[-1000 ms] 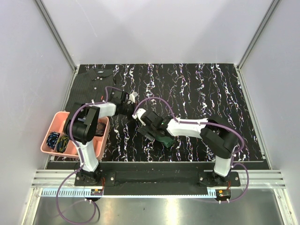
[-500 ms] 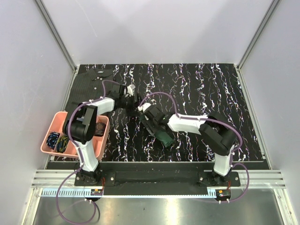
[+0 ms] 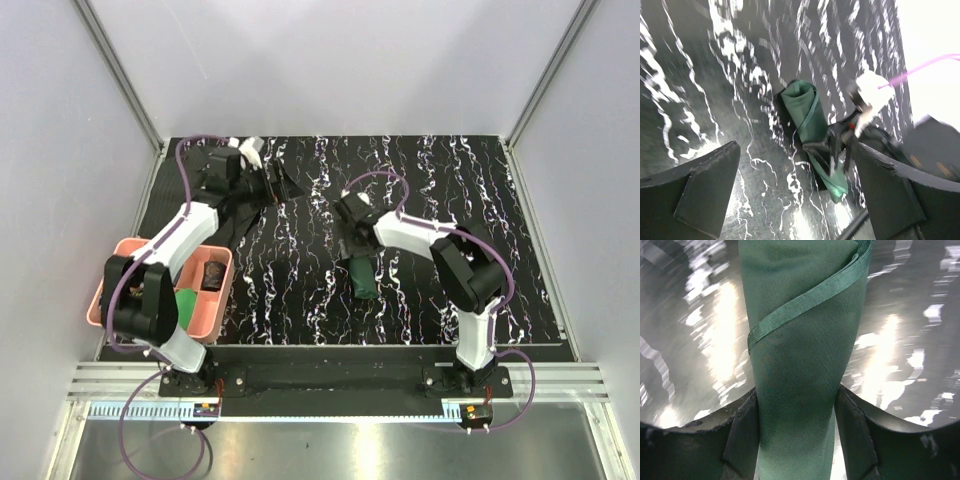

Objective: Fold the napkin, place the utensils inside, and roll it up
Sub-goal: Roll the napkin with the utensil

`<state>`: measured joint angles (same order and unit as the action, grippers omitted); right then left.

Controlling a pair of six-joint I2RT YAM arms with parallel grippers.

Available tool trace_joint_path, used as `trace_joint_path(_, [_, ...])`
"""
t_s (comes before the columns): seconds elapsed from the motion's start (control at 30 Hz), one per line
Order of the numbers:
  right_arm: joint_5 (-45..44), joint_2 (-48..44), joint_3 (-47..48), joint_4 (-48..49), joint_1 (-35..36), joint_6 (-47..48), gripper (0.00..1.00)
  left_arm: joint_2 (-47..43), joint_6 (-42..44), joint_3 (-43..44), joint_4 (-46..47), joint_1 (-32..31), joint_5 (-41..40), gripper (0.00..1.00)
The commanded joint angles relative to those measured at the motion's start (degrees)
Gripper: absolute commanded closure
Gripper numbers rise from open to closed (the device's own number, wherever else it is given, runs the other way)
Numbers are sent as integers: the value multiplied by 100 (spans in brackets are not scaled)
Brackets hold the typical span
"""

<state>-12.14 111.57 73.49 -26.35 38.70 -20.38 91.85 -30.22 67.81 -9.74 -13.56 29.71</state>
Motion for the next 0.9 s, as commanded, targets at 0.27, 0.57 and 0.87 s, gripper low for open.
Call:
trace_joint_path(0.27, [-35, -10, 279, -521, -372, 113, 9, -2039, 613, -839, -186, 318, -809, 1])
trace_joint_path(0.57, [1160, -1848, 368, -46, -705, 202, 0, -3594, 1474, -1200, -1310, 996, -1292, 1])
trace_joint_path(0.87, [1241, -3886, -1309, 1077, -2031, 491, 0, -4711, 1563, -1569, -1452, 996, -1671, 1])
